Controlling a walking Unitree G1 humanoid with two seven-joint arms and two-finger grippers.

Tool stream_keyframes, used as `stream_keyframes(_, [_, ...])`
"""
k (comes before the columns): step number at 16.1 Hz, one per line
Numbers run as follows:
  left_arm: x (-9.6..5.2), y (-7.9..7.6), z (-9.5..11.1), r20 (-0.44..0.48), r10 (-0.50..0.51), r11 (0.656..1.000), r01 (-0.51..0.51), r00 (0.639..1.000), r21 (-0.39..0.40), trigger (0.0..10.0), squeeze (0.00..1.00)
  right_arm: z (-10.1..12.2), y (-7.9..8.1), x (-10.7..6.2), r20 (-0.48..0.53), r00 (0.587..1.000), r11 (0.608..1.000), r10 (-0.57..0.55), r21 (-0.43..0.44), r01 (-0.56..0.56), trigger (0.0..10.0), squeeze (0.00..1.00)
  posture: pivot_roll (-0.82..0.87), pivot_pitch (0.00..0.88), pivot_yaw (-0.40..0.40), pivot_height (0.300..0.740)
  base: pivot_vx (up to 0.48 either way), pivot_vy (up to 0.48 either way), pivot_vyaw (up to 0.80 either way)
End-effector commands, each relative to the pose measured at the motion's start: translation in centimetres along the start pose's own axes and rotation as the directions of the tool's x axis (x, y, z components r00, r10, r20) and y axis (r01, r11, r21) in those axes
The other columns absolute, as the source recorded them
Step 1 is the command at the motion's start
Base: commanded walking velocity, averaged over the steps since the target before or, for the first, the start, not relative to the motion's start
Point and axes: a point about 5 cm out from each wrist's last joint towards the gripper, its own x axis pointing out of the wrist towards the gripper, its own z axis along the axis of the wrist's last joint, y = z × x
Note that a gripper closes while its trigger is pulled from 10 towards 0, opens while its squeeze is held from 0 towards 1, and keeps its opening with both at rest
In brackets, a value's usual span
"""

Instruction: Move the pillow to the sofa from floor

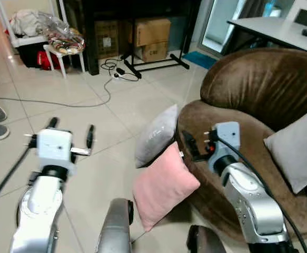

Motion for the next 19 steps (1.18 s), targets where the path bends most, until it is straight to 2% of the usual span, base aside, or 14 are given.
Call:
stream_keyframes(1, [0.08, 0.00, 0.33, 0.016, -0.007, 1.000, 0.007, 1.000, -0.002, 10.0, 0.00, 0.10, -0.50, 0.16, 0.002, 1.000, 0.999, -0.021, -0.031, 0.021, 10.0, 0.00, 0.13, 0.000, -0.062, 0.616, 0.330, 0.000, 0.00])
stream_keyframes(3, [0.07, 0.04, 0.30, 0.015, -0.005, 1.000, 0.005, 1.000, -0.002, 10.0, 0.00, 0.26, -0.48, 0.22, 0.012, 1.000, 0.999, -0.018, -0.042, 0.018, 10.0, 0.00, 0.13, 0.000, -0.064, 0.616, 0.328, 0.000, 0.00])
stream_keyframes(6, [0.05, 0.05, 0.24, 0.012, -0.001, 1.000, 0.001, 1.000, -0.003, 10.0, 0.00, 0.37, -0.37, 0.26, 0.016, 1.000, 0.998, -0.013, -0.054, 0.014, 10.0, 0.00, 0.13, 0.000, -0.065, 0.616, 0.329, 0.000, 0.60])
stream_keyframes(10, [-0.01, -0.01, 0.19, 0.012, -0.001, 1.000, 0.002, 1.000, -0.007, 10.0, 0.00, 0.25, -0.51, 0.25, 0.014, 1.000, 0.999, -0.021, -0.040, 0.021, 10.0, 0.00, 0.13, 0.000, -0.071, 0.616, 0.328, 0.000, 0.00])
stream_keyframes(14, [-0.04, -0.01, 0.17, 0.012, 0.000, 1.000, 0.000, 1.000, -0.008, 10.0, 0.00, 0.21, -0.05, 0.37, 0.005, 1.000, 0.995, 0.019, -0.097, -0.019, 10.0, 0.00, 0.13, 0.000, -0.073, 0.616, 0.327, 0.000, 0.20])
stream_keyframes(15, [-0.04, -0.01, 0.16, 0.011, 0.000, 1.000, 0.000, 1.000, -0.009, 10.0, 0.00, 0.20, -0.01, 0.39, 0.006, 1.000, 0.996, 0.016, -0.093, -0.015, 10.0, 0.00, 0.13, 0.000, -0.073, 0.616, 0.322, 0.000, 0.80])
stream_keyframes(19, [-0.09, -0.04, 0.09, 0.008, -0.004, 1.000, 0.004, 1.000, -0.008, 10.0, 0.00, 0.19, -0.43, 0.36, 0.009, 1.000, 0.997, -0.008, -0.071, 0.009, 10.0, 0.00, 0.13, 0.000, -0.073, 0.616, 0.315, 0.000, 0.00])
